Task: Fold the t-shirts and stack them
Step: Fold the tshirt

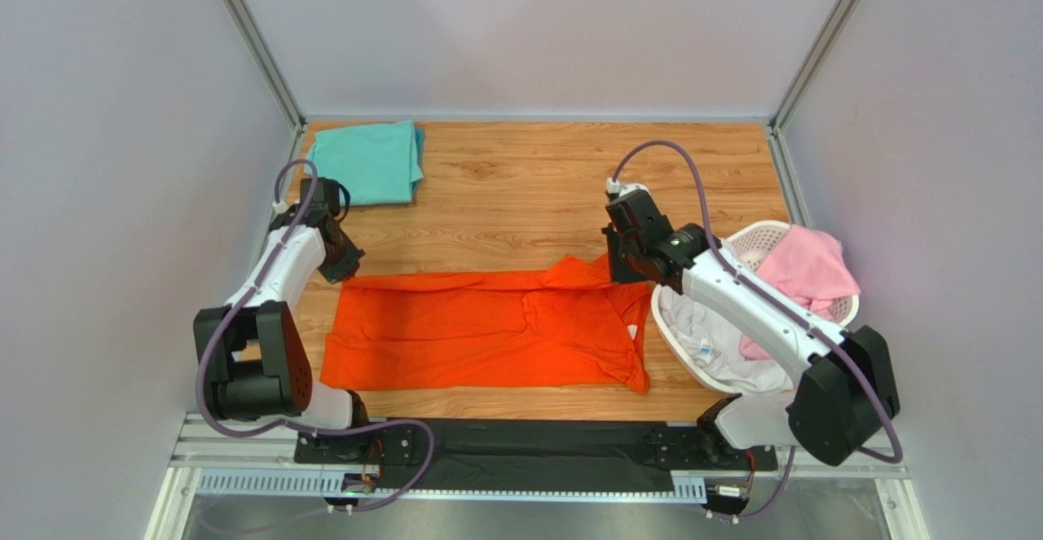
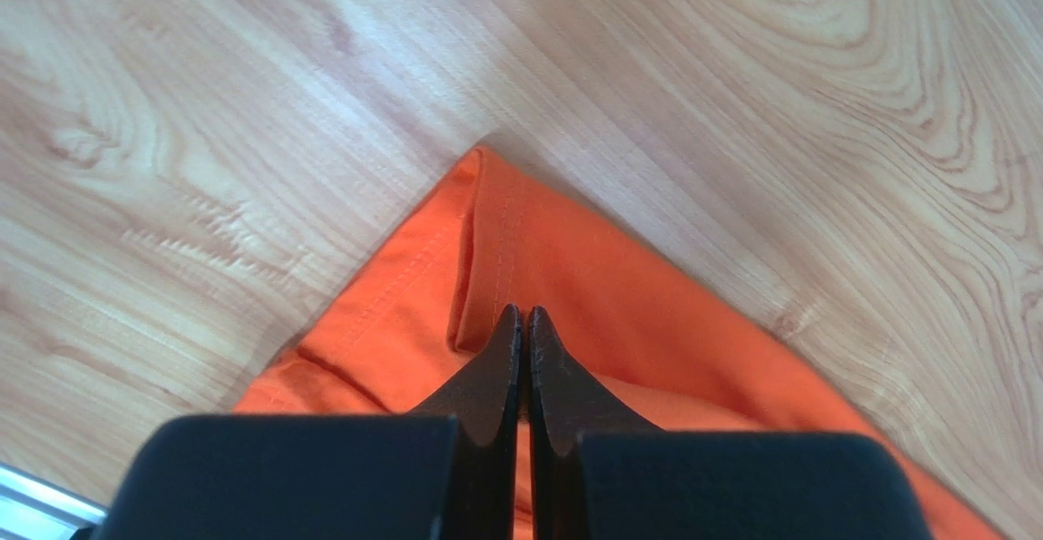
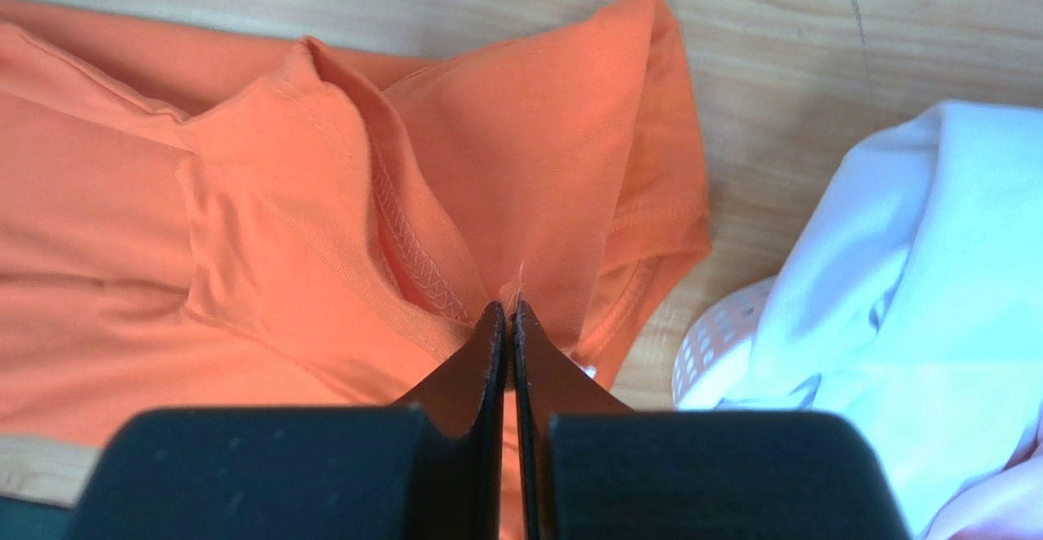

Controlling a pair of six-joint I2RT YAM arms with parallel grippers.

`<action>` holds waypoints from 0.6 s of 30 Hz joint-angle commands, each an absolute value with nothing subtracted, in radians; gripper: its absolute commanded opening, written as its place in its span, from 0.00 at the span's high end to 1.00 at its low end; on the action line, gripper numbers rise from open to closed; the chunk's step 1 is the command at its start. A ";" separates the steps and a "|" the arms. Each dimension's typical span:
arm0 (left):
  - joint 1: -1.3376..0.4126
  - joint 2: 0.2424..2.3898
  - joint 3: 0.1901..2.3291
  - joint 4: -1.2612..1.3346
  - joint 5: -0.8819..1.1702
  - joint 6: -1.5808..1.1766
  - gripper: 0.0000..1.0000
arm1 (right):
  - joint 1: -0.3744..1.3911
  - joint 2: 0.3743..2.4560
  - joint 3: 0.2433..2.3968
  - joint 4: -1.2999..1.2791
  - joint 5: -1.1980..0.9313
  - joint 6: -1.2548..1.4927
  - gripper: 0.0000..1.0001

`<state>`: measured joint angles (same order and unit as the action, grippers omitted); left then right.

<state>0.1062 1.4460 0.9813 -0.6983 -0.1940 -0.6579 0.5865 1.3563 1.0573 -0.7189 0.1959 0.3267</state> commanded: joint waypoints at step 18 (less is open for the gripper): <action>0.137 1.292 0.816 -0.693 -0.268 -0.738 1.00 | 0.624 1.117 0.827 -0.735 0.046 0.353 0.96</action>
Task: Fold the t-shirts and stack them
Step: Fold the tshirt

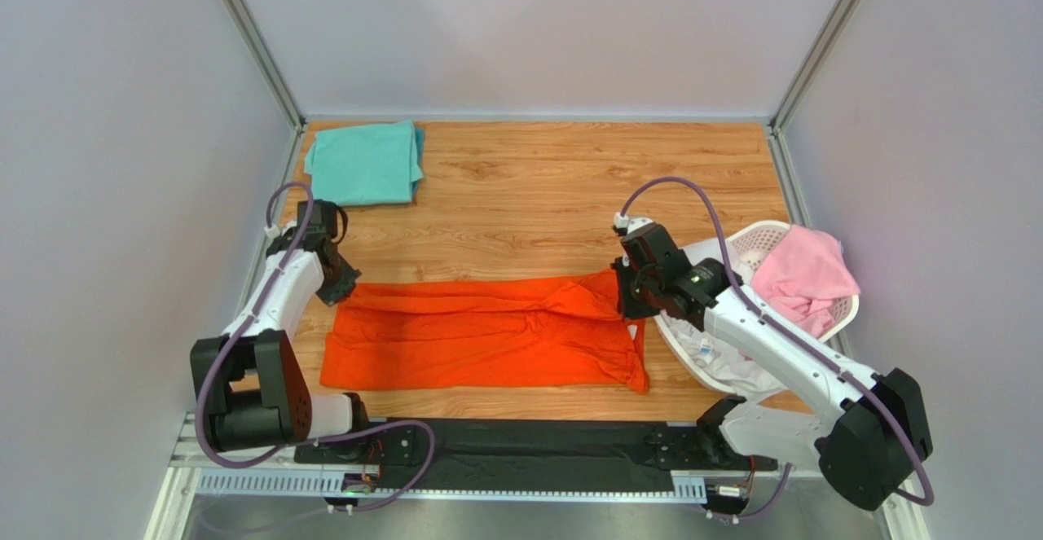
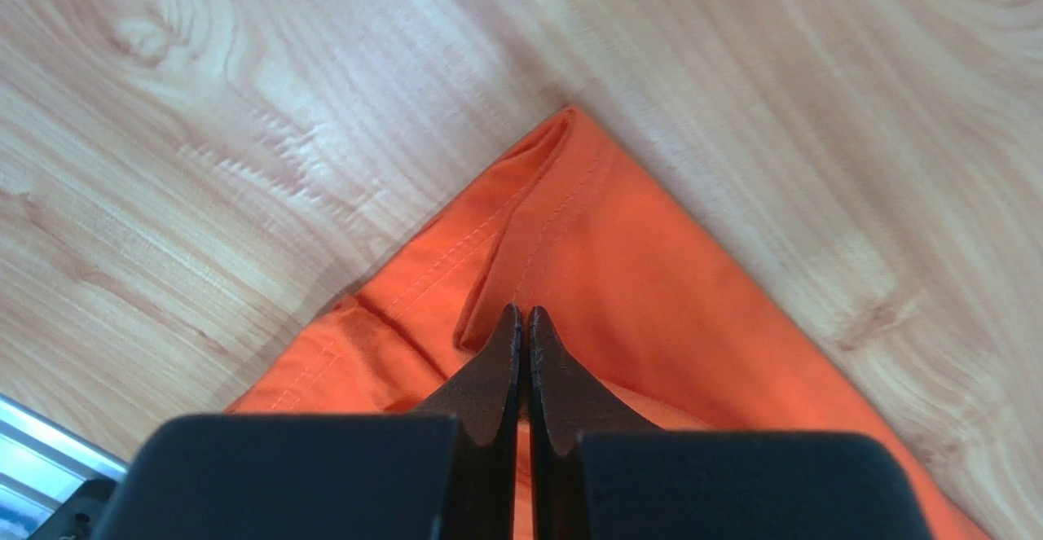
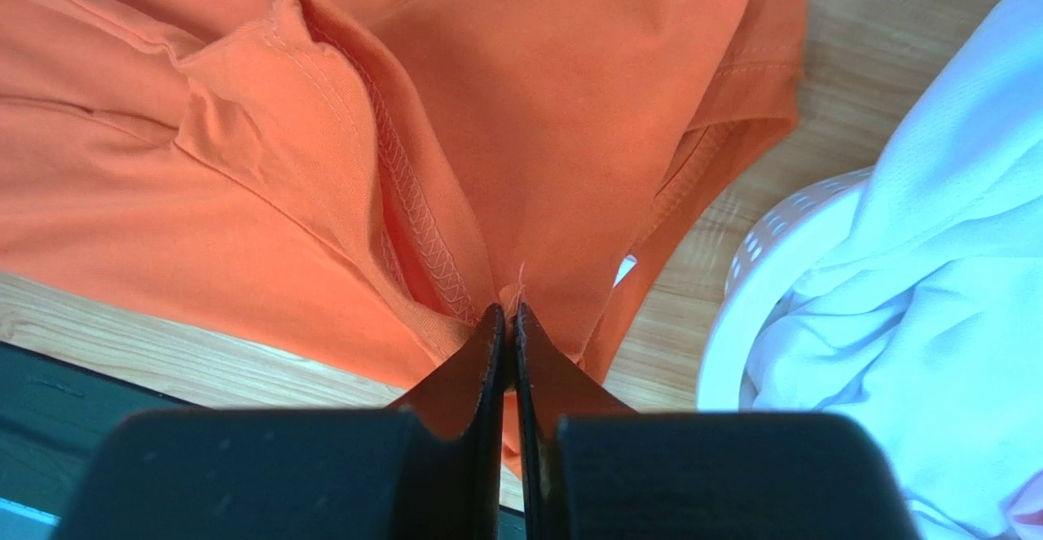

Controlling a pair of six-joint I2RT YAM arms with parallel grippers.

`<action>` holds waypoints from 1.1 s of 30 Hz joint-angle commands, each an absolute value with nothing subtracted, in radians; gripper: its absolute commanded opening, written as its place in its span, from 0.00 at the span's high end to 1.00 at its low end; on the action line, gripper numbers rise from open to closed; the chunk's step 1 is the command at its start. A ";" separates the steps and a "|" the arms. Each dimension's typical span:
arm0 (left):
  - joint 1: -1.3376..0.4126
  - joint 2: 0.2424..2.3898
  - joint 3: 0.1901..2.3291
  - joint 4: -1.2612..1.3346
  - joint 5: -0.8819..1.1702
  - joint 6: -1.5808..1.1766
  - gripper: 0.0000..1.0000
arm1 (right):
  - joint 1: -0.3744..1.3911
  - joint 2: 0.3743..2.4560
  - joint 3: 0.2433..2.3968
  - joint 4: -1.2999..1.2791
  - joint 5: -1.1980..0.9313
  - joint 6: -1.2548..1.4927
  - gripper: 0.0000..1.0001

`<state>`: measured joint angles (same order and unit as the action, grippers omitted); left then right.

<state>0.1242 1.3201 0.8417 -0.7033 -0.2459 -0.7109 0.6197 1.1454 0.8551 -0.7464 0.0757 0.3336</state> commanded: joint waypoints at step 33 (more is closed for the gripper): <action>0.127 1.219 0.772 -0.717 0.032 -0.770 0.00 | 0.684 1.543 1.077 -0.520 -0.052 0.371 0.13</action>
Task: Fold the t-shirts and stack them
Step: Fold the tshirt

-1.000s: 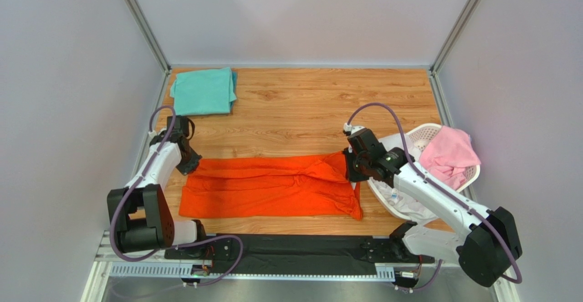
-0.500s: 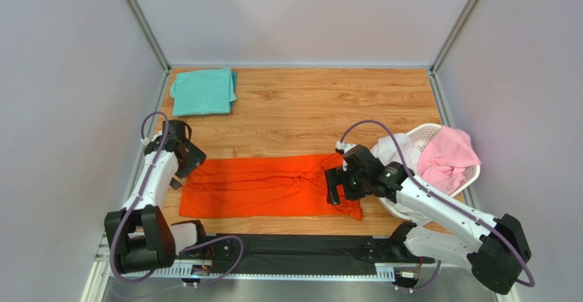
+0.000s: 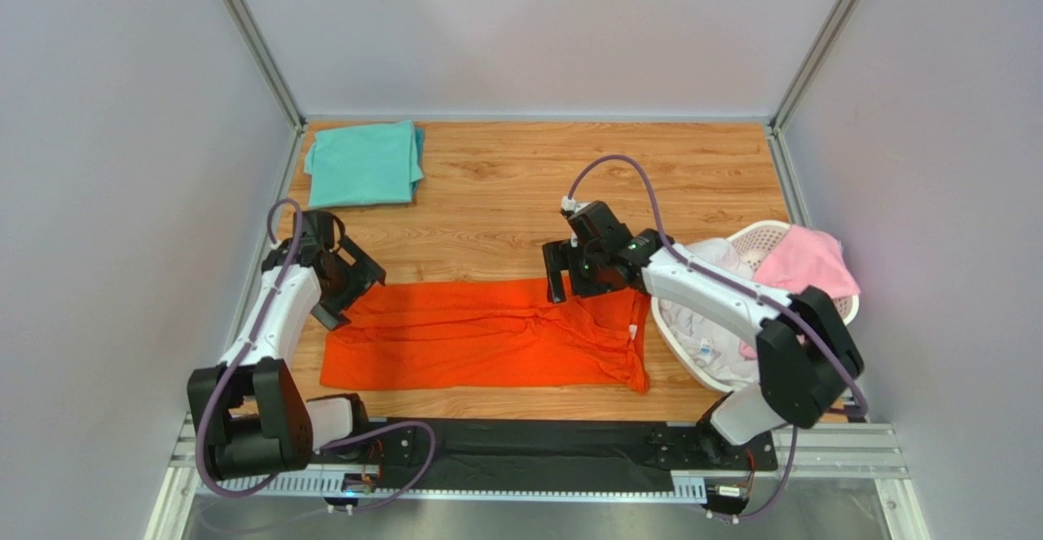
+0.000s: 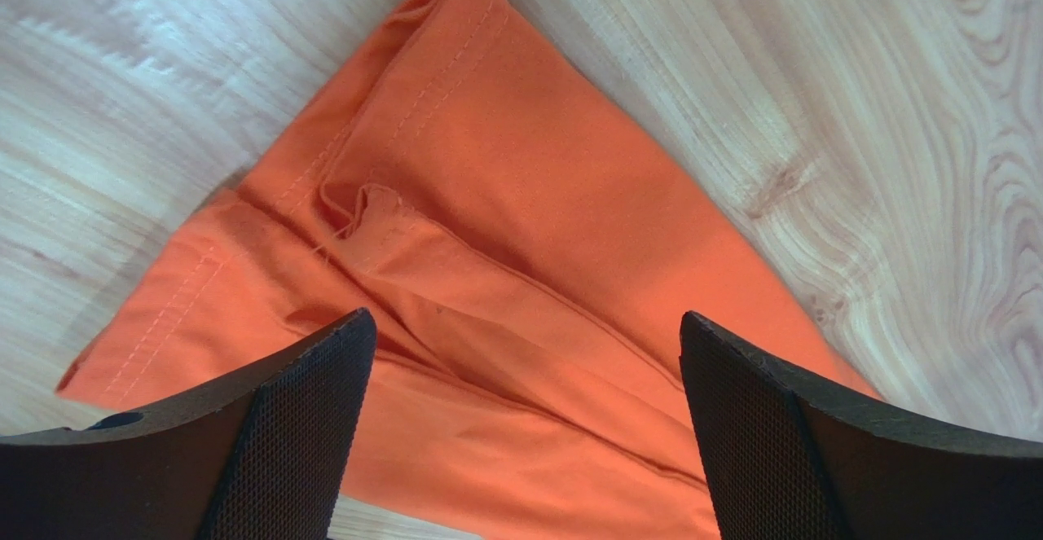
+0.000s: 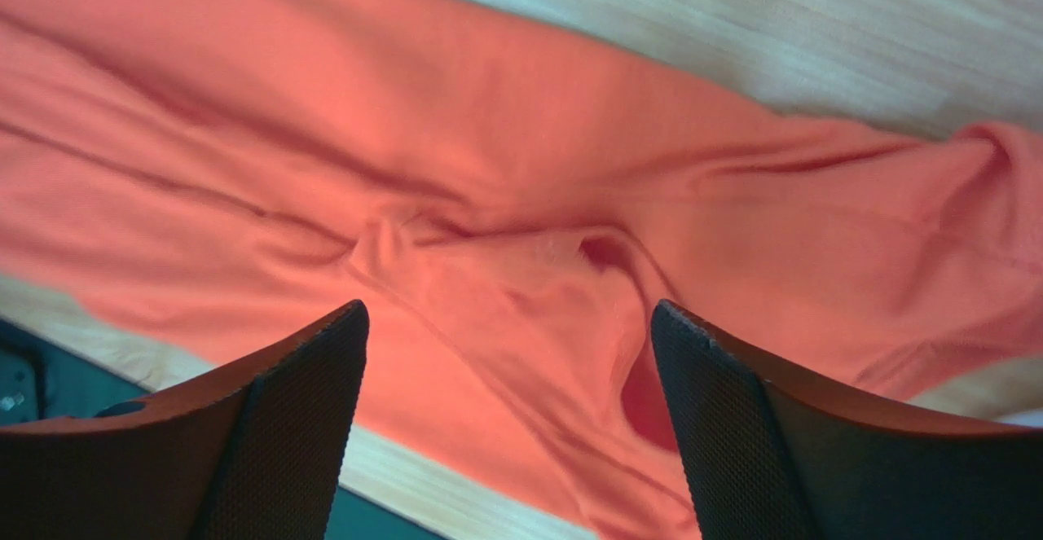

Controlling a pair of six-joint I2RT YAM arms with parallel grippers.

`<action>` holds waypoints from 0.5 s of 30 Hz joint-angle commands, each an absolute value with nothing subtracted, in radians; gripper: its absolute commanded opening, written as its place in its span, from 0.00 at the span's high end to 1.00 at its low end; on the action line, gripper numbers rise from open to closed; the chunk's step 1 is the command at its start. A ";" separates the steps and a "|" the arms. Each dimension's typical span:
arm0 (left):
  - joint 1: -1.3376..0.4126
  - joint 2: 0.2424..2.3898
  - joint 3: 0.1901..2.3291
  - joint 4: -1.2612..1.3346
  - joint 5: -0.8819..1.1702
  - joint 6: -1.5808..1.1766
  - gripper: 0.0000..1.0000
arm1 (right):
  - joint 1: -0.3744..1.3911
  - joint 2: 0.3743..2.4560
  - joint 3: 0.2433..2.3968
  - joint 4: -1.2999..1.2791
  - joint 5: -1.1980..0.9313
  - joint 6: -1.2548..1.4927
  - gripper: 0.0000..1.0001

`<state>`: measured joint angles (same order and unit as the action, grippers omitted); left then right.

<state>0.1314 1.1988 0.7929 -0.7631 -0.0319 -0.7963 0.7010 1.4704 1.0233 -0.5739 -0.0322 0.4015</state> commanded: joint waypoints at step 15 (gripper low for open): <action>0.127 1.172 0.758 -0.732 -0.038 -0.788 0.00 | 0.687 1.631 1.028 -0.473 -0.158 0.423 0.90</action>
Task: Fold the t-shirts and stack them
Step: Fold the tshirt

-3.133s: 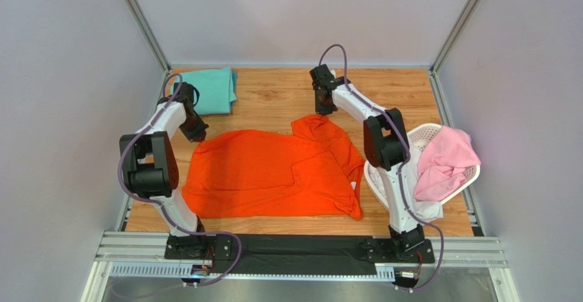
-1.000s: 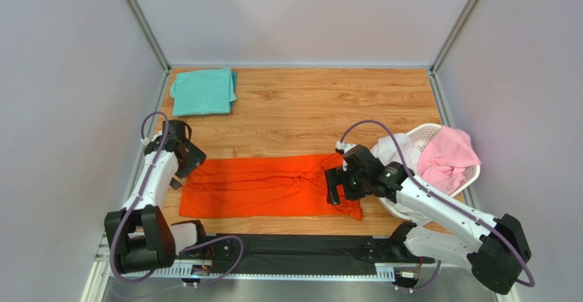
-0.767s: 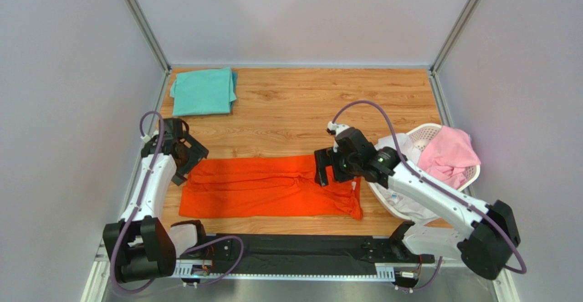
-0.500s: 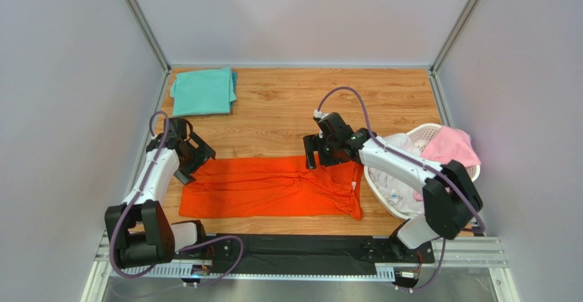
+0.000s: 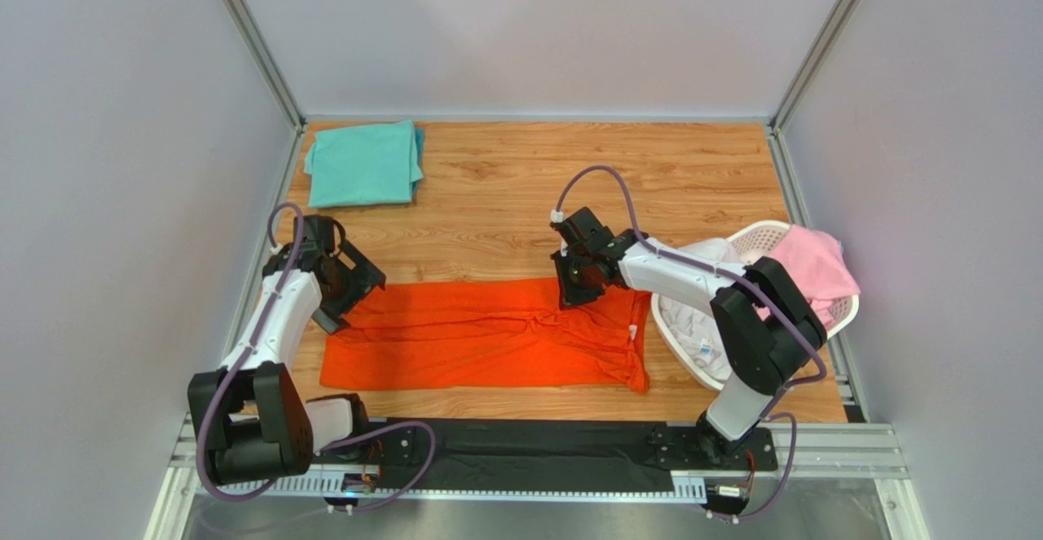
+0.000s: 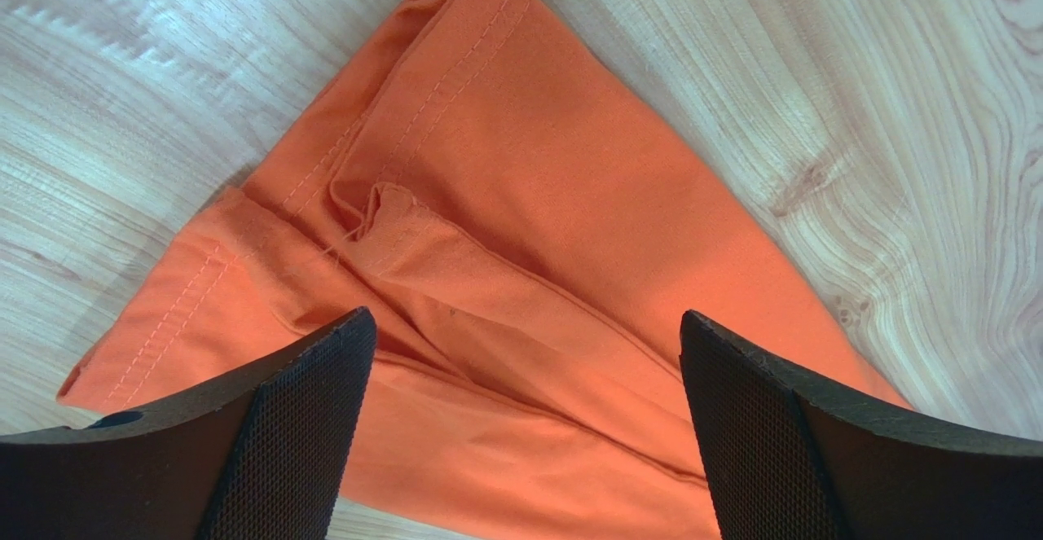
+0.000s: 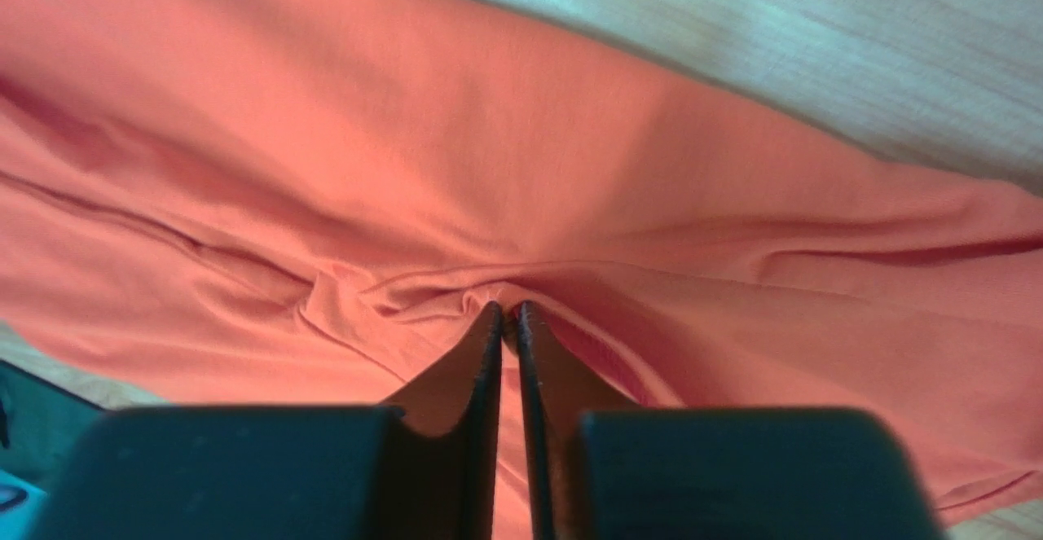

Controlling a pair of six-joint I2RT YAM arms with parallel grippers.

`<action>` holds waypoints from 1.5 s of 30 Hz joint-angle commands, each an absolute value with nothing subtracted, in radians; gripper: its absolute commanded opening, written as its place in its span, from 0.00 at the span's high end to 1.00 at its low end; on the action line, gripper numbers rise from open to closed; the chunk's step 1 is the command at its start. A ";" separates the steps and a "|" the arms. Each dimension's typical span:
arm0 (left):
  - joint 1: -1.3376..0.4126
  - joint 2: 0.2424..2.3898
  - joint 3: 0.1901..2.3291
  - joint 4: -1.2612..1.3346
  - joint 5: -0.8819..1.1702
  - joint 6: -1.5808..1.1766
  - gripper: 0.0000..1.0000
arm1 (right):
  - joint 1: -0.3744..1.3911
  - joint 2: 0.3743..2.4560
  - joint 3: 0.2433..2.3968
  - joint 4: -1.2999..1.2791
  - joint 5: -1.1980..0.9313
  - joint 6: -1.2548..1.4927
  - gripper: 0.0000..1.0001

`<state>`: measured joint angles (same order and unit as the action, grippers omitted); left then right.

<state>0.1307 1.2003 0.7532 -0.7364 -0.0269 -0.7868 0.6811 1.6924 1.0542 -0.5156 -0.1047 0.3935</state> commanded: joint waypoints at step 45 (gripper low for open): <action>0.065 1.120 0.805 -0.772 -0.006 -0.805 0.00 | 0.945 1.362 0.928 -0.565 0.154 0.690 0.00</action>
<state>0.0887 1.1202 0.7593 -0.7753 -0.0250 -0.7998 0.9985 1.3258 0.9138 -0.5480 0.1726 0.6971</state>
